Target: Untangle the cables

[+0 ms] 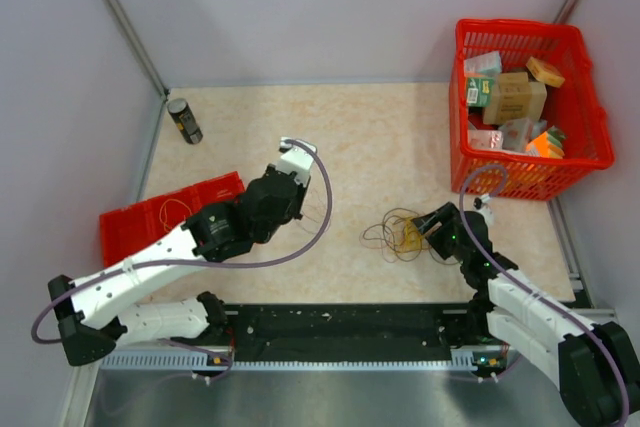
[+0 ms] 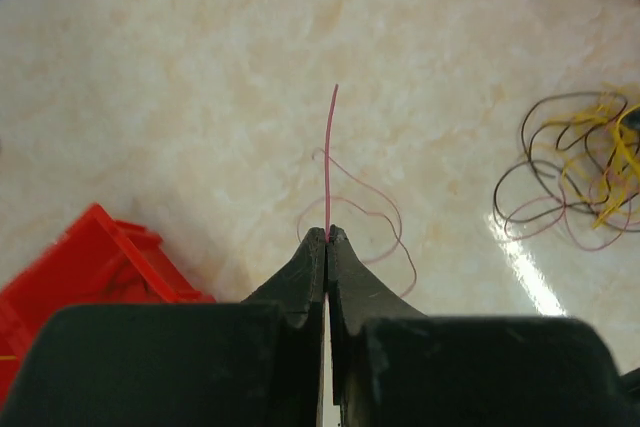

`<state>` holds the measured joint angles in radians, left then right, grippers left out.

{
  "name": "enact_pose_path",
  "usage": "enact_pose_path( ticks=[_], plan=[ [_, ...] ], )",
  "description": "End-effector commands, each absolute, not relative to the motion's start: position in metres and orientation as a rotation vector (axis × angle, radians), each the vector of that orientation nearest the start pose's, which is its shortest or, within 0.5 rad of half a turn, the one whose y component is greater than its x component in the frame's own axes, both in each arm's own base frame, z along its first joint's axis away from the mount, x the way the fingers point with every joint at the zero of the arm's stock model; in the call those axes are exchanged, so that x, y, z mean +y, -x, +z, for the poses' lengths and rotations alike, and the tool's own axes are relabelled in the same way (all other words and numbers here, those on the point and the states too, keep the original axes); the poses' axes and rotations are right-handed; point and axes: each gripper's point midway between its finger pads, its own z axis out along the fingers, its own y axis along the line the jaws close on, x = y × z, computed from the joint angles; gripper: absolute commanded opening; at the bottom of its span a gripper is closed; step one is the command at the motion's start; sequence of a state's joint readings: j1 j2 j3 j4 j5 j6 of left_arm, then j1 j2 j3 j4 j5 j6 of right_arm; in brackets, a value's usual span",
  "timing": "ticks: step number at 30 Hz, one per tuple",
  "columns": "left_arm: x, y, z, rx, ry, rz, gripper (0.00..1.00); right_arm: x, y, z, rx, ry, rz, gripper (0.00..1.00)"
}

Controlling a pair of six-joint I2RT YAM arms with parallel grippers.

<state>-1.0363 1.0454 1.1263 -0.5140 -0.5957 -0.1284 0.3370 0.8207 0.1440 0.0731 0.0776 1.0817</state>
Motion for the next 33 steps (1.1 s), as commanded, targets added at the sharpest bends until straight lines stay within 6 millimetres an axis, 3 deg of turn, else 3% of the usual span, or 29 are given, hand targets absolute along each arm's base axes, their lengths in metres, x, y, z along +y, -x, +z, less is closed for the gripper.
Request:
enact_pose_path(
  ticks=[1,3,8,14,17,20,24,28,33],
  plan=[
    [-0.237,-0.236,0.249,1.976,-0.338,-0.44,0.0,0.109,-0.249,0.049,2.051,-0.84,0.729,0.67],
    [-0.242,-0.24,0.206,2.07,-0.332,-0.425,0.0,0.11,-0.249,0.049,2.054,-0.84,0.729,0.67],
    [-0.239,-0.271,0.126,2.282,-0.264,-0.3,0.0,0.109,-0.248,0.048,2.057,-0.837,0.729,0.67],
    [-0.251,-0.295,0.083,2.467,-0.255,-0.224,0.0,0.111,-0.249,0.049,2.059,-0.825,0.737,0.67],
    [-0.264,-0.293,0.064,2.534,-0.288,-0.258,0.13,0.112,-0.249,0.049,2.059,-0.823,0.741,0.67],
    [-0.265,-0.291,0.062,2.529,-0.269,-0.276,0.34,0.112,-0.249,0.05,2.056,-0.816,0.746,0.67],
    [-0.262,-0.289,0.068,2.478,-0.256,-0.311,0.8,0.114,-0.25,0.051,2.052,-0.809,0.755,0.67],
    [-0.272,-0.297,0.07,2.496,-0.308,-0.299,0.94,0.115,-0.251,0.051,2.058,-0.802,0.76,0.67],
    [-0.283,-0.316,0.063,2.518,-0.324,-0.225,0.96,0.117,-0.25,0.051,2.065,-0.795,0.764,0.67]
  ],
)
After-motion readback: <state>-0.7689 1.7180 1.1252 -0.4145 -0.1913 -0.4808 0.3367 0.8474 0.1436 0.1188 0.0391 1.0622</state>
